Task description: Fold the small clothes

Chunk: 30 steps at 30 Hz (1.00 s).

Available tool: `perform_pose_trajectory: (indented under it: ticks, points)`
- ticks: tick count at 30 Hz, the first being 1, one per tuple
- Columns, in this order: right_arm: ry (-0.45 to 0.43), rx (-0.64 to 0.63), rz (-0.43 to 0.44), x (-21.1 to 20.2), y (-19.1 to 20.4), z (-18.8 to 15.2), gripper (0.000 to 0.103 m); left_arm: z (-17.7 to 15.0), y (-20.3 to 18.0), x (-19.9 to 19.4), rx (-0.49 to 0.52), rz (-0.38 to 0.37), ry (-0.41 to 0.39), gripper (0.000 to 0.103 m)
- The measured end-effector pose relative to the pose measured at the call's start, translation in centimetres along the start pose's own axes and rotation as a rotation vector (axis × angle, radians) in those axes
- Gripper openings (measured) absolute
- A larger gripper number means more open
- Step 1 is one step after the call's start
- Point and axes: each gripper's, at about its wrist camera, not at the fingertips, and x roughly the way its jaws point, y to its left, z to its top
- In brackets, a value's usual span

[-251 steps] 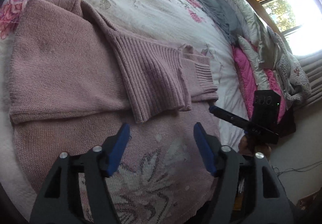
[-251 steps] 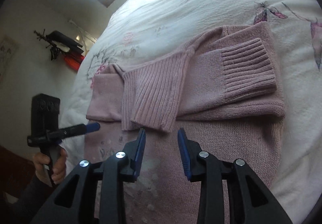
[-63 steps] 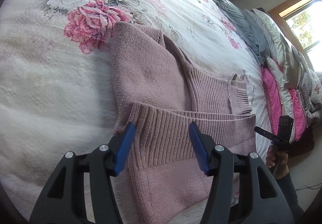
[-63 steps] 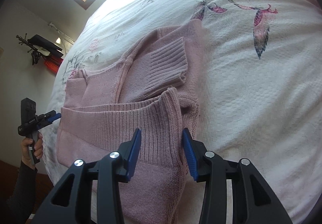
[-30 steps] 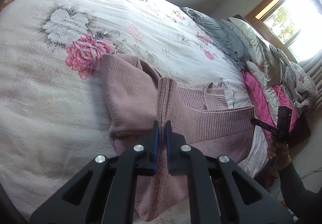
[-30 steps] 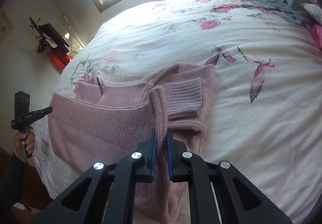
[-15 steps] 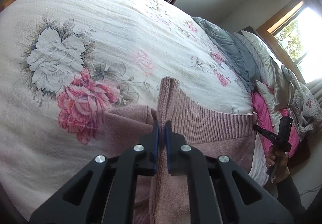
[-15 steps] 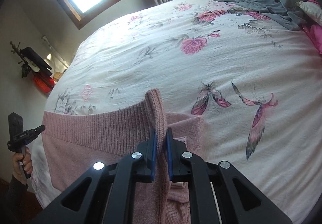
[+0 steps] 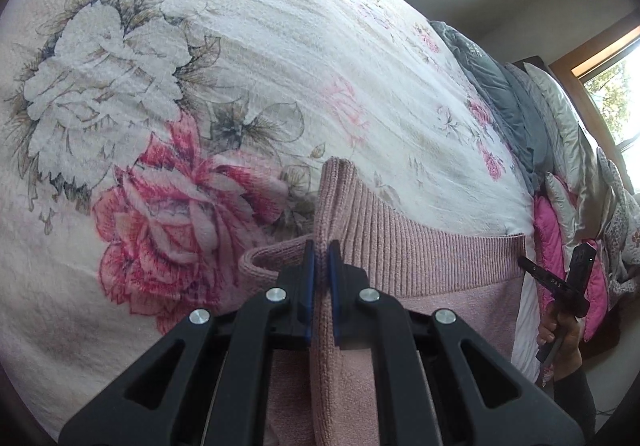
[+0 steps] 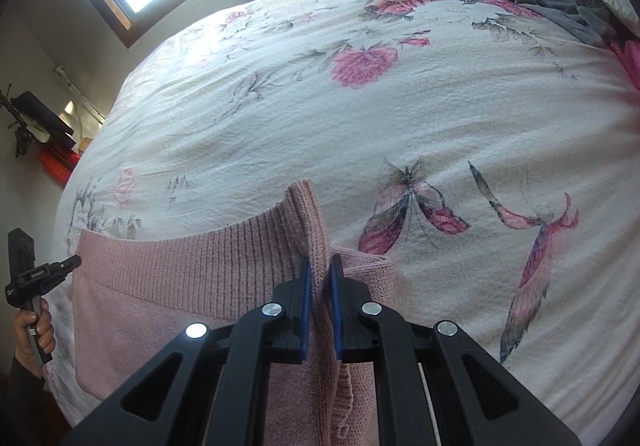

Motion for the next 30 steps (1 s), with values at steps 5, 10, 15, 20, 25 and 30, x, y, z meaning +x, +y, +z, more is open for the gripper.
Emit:
perform_pose_trajectory:
  ticks: [5,10,15,20,25,30]
  points:
    - [0.014,0.027,-0.025,2.5,-1.5,-0.3,0.022,-0.2,1.6,0.2,-0.056,0.019,-0.023,0.020]
    - [-0.102,0.066,0.035,0.0,-2.2,-0.6,0.031,-1.2,-1.3,-4.1,0.007,-0.017,-0.156,0.038]
    - [-0.095,0.159,0.258,-0.3,-2.8,-2.5,0.031,-2.5,-3.4,-1.1,0.062,-0.136,-0.040,0.036]
    - [-0.013,0.168,0.200,3.4,-4.1,-3.7,0.002,-2.6,0.0,2.7,-0.028,-0.053,0.010,0.001]
    - [-0.055,0.127,0.266,0.3,-2.3,-4.7,0.017,-4.0,-1.4,-1.2,0.005,-0.123,-0.049,0.020]
    - [-0.016,0.041,0.384,-1.3,-0.2,-9.7,0.016,-10.7,-1.8,-2.8,0.050,-0.271,-0.014,0.019]
